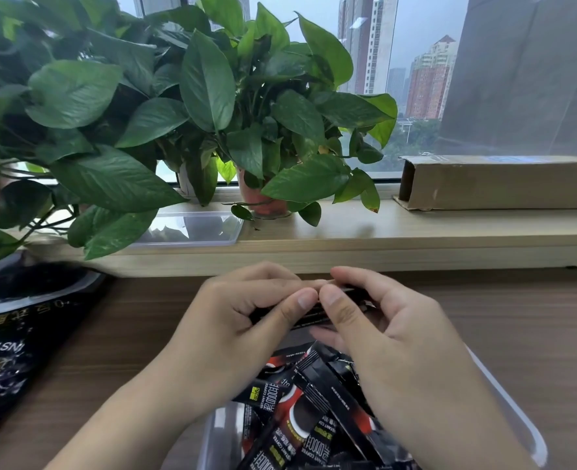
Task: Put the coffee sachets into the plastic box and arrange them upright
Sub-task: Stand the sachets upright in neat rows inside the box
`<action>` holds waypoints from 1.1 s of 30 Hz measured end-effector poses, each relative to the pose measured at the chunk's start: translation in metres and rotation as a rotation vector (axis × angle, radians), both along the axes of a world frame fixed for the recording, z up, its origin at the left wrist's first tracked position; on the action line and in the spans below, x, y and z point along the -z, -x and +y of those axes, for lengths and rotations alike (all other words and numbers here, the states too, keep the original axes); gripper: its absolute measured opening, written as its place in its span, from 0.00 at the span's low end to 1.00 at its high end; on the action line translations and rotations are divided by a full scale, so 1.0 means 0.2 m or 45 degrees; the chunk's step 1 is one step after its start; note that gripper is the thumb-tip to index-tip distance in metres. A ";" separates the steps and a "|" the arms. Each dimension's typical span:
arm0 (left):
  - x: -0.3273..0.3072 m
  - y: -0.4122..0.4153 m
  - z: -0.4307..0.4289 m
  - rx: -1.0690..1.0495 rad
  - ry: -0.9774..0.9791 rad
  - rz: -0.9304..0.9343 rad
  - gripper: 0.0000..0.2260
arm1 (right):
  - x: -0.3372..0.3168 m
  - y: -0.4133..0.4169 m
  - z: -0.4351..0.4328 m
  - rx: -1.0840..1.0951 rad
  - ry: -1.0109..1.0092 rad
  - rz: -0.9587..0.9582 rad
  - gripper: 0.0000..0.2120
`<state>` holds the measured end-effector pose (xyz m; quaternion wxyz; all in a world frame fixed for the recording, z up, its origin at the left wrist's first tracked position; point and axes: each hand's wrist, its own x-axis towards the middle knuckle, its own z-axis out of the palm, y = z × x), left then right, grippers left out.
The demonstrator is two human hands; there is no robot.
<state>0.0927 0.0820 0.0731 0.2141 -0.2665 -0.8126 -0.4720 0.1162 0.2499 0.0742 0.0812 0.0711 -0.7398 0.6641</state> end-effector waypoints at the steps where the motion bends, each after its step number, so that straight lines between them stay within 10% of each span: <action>1: 0.01 0.00 0.00 -0.012 0.030 0.009 0.11 | 0.01 0.00 0.00 0.045 -0.112 0.048 0.15; 13: -0.04 0.02 -0.01 -0.162 -0.750 -0.479 0.14 | -0.01 -0.01 0.02 -0.046 -0.840 0.475 0.17; 20: -0.07 0.00 0.01 0.268 -0.962 -0.876 0.24 | -0.02 0.01 0.03 -0.031 -0.641 0.541 0.18; 25: -0.05 -0.01 0.04 0.173 -0.783 -0.718 0.15 | 0.03 0.00 -0.05 -0.138 -0.895 0.503 0.20; 31: -0.05 -0.02 0.05 0.124 -0.811 -0.712 0.16 | 0.23 0.16 -0.03 -0.096 -0.362 0.077 0.12; 33: -0.05 -0.01 0.06 0.110 -0.861 -0.693 0.13 | 0.12 0.01 0.01 -0.296 -0.500 0.233 0.23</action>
